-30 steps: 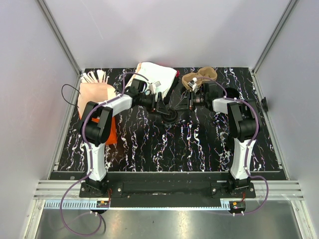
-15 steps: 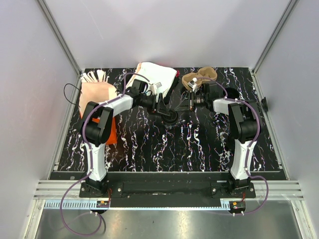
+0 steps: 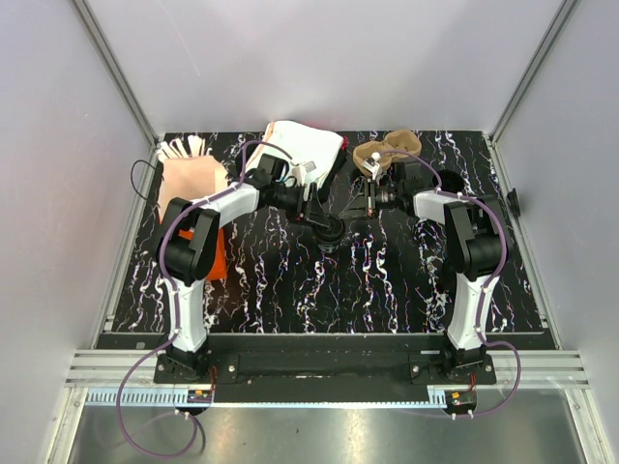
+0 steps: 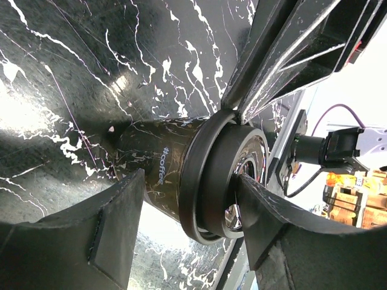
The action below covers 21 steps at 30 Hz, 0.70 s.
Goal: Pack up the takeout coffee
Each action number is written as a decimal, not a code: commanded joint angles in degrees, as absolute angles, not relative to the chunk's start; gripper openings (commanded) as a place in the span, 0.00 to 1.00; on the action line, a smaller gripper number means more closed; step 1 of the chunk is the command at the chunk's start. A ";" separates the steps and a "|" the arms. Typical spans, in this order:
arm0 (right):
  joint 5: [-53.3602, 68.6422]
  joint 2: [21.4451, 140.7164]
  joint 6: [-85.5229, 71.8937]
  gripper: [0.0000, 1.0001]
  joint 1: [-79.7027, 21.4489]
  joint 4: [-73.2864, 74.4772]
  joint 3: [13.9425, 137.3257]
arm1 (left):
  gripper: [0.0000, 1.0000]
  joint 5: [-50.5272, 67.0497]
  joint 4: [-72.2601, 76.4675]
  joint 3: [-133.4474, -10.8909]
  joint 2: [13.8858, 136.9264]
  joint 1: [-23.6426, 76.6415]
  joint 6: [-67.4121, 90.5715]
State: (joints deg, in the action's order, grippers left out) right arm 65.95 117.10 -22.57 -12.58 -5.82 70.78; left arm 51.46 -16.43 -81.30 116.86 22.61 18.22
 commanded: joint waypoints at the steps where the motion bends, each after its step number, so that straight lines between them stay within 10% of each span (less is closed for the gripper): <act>1: 61.96 116.02 -16.61 0.07 -15.56 1.84 68.91 | 0.63 41.93 -18.28 -80.86 116.63 23.73 13.36; 21: 53.18 116.28 -9.76 0.04 -17.66 9.22 69.96 | 0.63 40.17 -20.21 -80.86 115.93 24.70 10.72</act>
State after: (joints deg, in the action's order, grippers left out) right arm 60.88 114.93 -14.90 -14.17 1.37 71.66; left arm 48.95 -18.55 -81.32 115.46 23.57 14.81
